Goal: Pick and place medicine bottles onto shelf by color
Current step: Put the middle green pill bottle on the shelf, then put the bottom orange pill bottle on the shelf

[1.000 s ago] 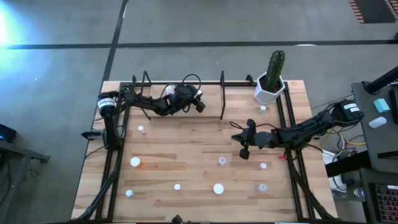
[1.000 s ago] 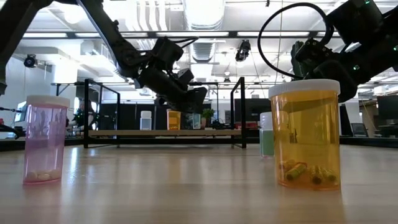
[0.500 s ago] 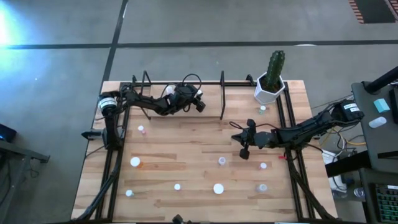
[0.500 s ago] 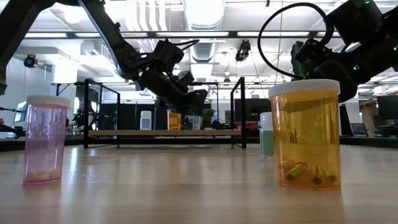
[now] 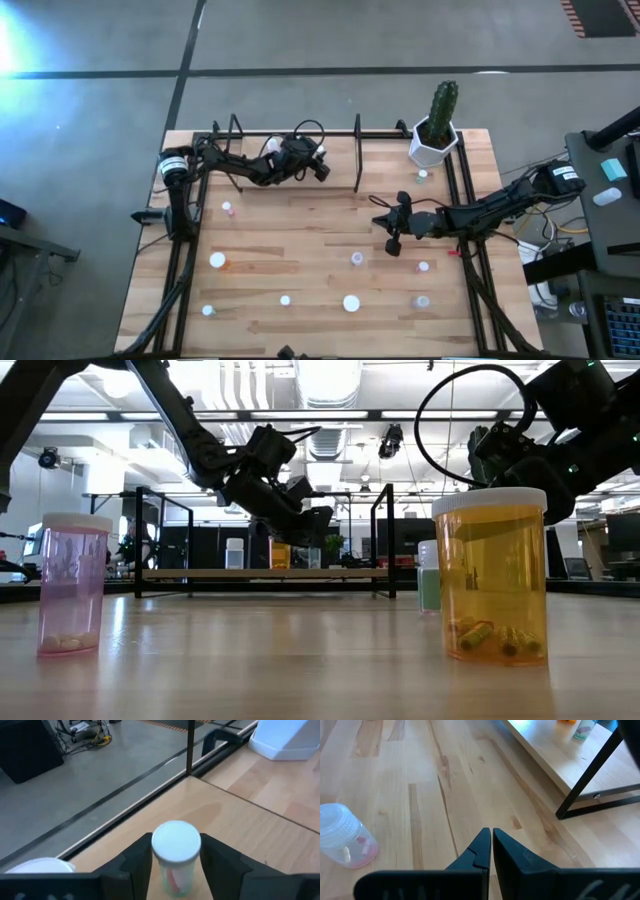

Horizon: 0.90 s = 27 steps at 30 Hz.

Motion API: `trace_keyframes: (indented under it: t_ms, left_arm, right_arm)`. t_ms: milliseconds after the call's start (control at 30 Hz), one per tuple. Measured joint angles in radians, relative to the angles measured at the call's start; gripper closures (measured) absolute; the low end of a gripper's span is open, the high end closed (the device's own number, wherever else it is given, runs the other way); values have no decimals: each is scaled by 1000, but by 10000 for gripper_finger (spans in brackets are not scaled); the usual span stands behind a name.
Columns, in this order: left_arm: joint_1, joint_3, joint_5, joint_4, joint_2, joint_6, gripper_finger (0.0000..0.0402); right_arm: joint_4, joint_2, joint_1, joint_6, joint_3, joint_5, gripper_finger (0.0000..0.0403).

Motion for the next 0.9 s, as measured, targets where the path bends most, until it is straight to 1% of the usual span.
trace_keyframes:
  t_ms: [167, 300, 400, 633, 900]
  left_arm:
    - [0, 5, 1, 0, -1, 3, 235]
    - [-1, 5, 4, 1, -8, 6, 230]
    - [-1, 4, 27, 1, -20, 27, 230]
    - [-10, -2, 56, -6, -87, 65, 230]
    - [-52, -22, 63, -65, -205, 136, 230]
  right_arm:
    - [0, 0, 0, -1, 0, 0, 394]
    - [0, 0, 0, -3, 0, 0, 394]
    - [-1, 0, 0, -3, 0, 0, 394]
    - [-2, 0, 0, -8, 0, 0, 394]
    - [-5, 0, 0, -21, 0, 0, 394]
